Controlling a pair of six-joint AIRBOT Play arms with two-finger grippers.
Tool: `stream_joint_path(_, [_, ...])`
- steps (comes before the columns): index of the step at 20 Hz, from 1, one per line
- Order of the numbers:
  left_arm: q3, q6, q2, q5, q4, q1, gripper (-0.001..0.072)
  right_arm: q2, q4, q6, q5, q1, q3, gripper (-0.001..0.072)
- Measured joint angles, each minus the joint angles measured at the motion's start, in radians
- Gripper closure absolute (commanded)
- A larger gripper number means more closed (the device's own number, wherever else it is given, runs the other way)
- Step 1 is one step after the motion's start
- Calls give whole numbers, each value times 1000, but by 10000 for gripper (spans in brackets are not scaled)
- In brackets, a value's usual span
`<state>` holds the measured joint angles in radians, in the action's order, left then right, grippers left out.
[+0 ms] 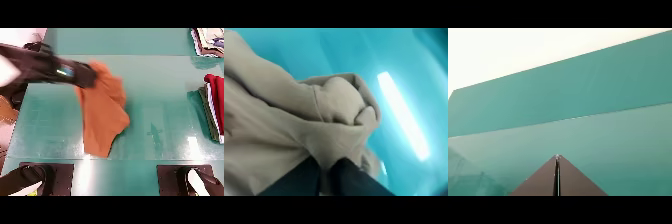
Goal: Fold the shirts.
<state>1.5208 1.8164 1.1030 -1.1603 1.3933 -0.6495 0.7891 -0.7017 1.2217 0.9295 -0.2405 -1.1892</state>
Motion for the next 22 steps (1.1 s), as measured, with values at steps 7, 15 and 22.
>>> stream_joint_path(7, [5, -43, 275, 2, 13, -161, 44, -9, 1, -1, 22, -19, 3, 691])
stream_joint_path(15, [-22, -117, 314, -163, 64, 118, 46, -9, 1, -1, 52, -21, 5, 691])
stream_joint_path(22, [-444, -196, 149, -193, -75, 201, 45, -9, 1, -1, 57, -21, 5, 691])
